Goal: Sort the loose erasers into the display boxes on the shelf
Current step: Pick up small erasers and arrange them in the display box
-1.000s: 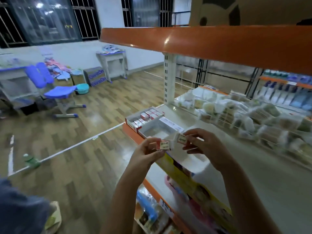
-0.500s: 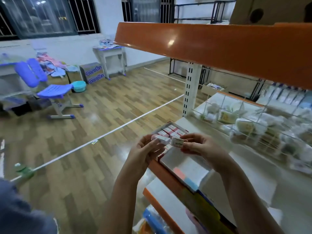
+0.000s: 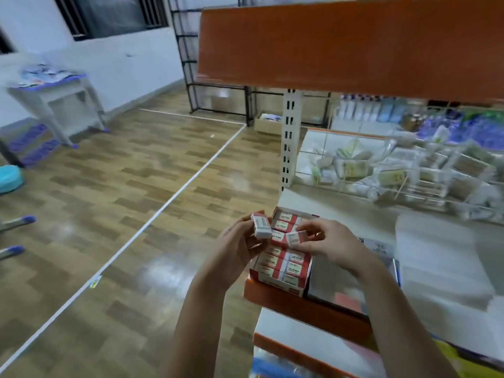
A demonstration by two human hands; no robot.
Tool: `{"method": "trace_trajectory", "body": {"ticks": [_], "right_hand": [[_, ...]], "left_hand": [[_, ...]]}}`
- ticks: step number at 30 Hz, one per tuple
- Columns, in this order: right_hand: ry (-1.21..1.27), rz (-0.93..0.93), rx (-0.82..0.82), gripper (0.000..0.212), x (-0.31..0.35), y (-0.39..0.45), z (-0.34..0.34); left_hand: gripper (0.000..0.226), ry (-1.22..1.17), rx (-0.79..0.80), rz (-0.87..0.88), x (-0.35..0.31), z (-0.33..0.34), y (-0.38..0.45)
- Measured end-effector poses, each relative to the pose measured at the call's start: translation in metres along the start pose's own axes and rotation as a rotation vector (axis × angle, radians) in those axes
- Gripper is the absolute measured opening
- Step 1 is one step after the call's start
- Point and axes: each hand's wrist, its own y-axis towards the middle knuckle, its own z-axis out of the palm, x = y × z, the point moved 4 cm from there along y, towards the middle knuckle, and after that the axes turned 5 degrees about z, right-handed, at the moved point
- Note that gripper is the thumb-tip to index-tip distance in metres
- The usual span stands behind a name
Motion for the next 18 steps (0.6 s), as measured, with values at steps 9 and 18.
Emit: {"method": "trace_trajectory", "body": {"ticks": [9, 18], "right_hand": [[-0.316, 0.028, -0.201, 0.034, 0.003, -0.008, 0.010], [-0.507, -0.060, -0.247, 0.026, 0.003, -0.003, 0.016]], "left_hand": [[0.043, 0.295, 0.190, -0.061, -0.006, 0.003, 0.005], [0.034, 0.680, 0.237, 0.001, -0.017, 0.014, -0.008]]}}
